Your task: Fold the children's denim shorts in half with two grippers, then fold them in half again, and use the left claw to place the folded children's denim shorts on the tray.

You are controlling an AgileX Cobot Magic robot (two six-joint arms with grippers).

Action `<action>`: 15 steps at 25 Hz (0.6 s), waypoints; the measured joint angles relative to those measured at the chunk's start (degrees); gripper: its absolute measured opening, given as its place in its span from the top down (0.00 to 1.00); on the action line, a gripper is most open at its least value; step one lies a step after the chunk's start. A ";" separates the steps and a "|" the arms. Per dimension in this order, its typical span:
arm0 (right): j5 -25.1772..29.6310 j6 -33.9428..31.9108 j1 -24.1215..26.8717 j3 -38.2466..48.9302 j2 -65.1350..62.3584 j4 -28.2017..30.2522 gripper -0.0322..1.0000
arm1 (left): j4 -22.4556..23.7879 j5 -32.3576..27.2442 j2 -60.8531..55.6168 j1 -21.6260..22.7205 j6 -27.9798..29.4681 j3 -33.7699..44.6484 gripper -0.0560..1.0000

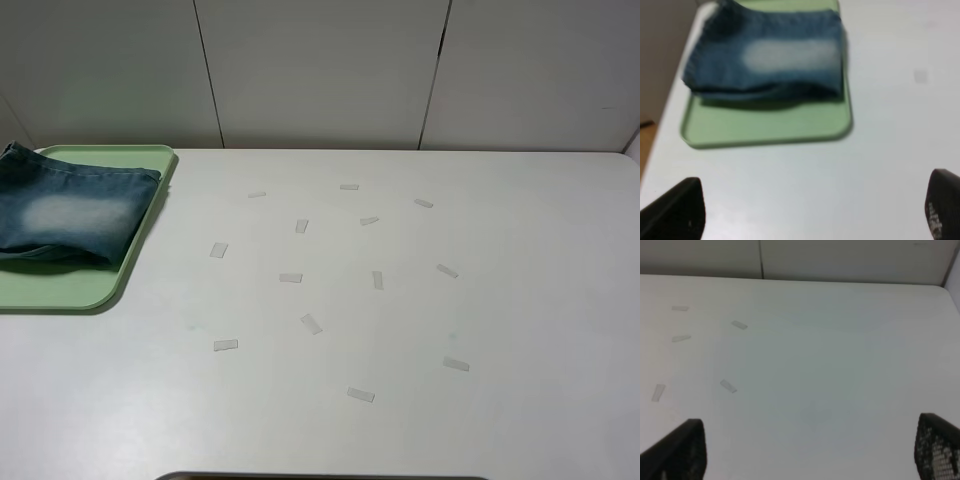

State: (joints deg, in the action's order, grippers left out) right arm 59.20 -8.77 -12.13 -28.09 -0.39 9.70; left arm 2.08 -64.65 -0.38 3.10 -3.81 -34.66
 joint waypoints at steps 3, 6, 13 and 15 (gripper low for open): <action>0.00 0.00 0.00 0.00 0.00 0.00 0.36 | -0.63 1.20 -0.10 0.00 0.18 3.22 0.12; 0.00 0.00 0.00 0.00 0.00 0.00 0.36 | 0.46 2.38 -0.10 0.00 0.24 6.08 0.12; 0.00 0.00 0.00 0.00 0.00 0.00 0.36 | 1.03 3.64 -0.10 0.00 0.26 6.68 0.12; 0.00 0.00 0.00 0.00 0.00 0.00 0.36 | 1.03 3.77 -0.10 0.00 0.31 6.68 0.12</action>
State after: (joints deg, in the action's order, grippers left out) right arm 59.20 -8.77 -12.13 -28.09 -0.39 9.70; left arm 3.11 -60.88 -0.48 3.10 -3.50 -27.98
